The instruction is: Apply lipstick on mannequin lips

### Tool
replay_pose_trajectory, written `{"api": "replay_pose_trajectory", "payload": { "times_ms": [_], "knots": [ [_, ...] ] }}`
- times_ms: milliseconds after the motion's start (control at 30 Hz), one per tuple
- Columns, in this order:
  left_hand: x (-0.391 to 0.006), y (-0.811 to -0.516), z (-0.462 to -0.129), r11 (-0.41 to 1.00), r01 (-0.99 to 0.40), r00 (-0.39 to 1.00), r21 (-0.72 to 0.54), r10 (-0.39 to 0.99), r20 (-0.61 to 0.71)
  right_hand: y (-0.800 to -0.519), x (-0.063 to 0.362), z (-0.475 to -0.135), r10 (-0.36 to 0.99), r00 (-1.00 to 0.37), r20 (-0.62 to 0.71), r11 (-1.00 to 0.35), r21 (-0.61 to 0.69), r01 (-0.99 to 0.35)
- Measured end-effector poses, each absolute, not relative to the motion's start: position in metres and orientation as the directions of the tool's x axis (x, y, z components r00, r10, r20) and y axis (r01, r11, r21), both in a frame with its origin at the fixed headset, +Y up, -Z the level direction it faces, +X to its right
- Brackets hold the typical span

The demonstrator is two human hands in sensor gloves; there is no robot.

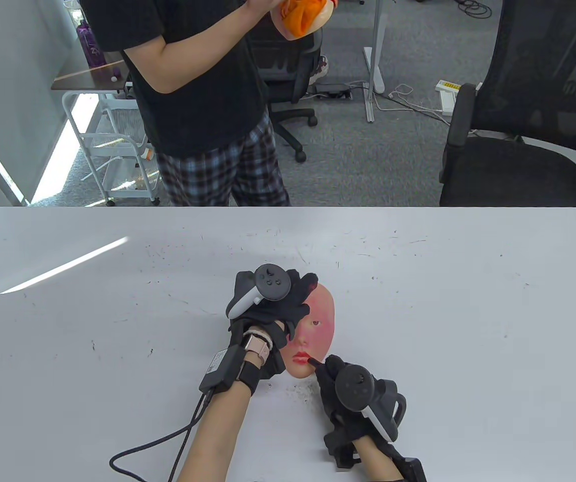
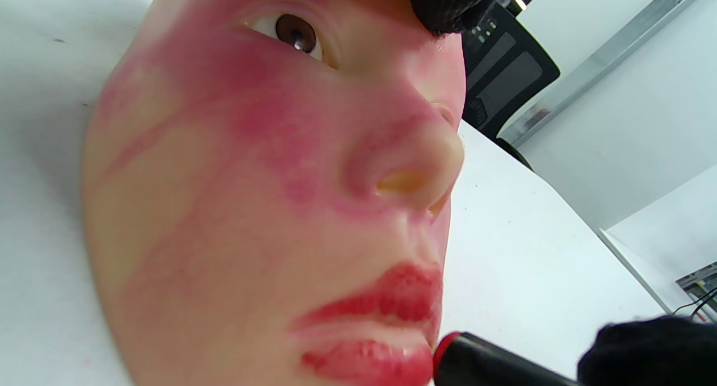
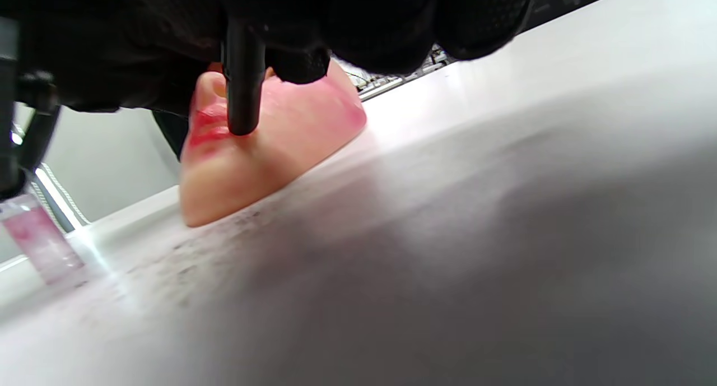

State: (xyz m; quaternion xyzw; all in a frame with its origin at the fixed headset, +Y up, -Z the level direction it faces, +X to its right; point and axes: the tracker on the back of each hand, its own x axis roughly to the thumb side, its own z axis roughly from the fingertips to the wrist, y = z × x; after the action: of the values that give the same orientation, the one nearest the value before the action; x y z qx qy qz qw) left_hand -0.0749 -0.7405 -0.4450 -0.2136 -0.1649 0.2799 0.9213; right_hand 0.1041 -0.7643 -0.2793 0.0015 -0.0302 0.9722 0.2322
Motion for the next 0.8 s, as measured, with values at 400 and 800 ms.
{"api": "replay_pose_trajectory", "payload": {
  "times_ms": [400, 800],
  "knots": [
    [-0.075, -0.74, -0.445, 0.752, -0.444, 0.789, -0.488, 0.586, 0.184, -0.759, 0.079, -0.278, 0.322, -0.943, 0.081, -0.941, -0.081, -0.329],
    [-0.075, -0.74, -0.445, 0.752, -0.445, 0.789, -0.487, 0.586, 0.184, -0.761, 0.097, -0.279, 0.387, -0.922, 0.024, -0.918, -0.081, -0.388]
  ]
}}
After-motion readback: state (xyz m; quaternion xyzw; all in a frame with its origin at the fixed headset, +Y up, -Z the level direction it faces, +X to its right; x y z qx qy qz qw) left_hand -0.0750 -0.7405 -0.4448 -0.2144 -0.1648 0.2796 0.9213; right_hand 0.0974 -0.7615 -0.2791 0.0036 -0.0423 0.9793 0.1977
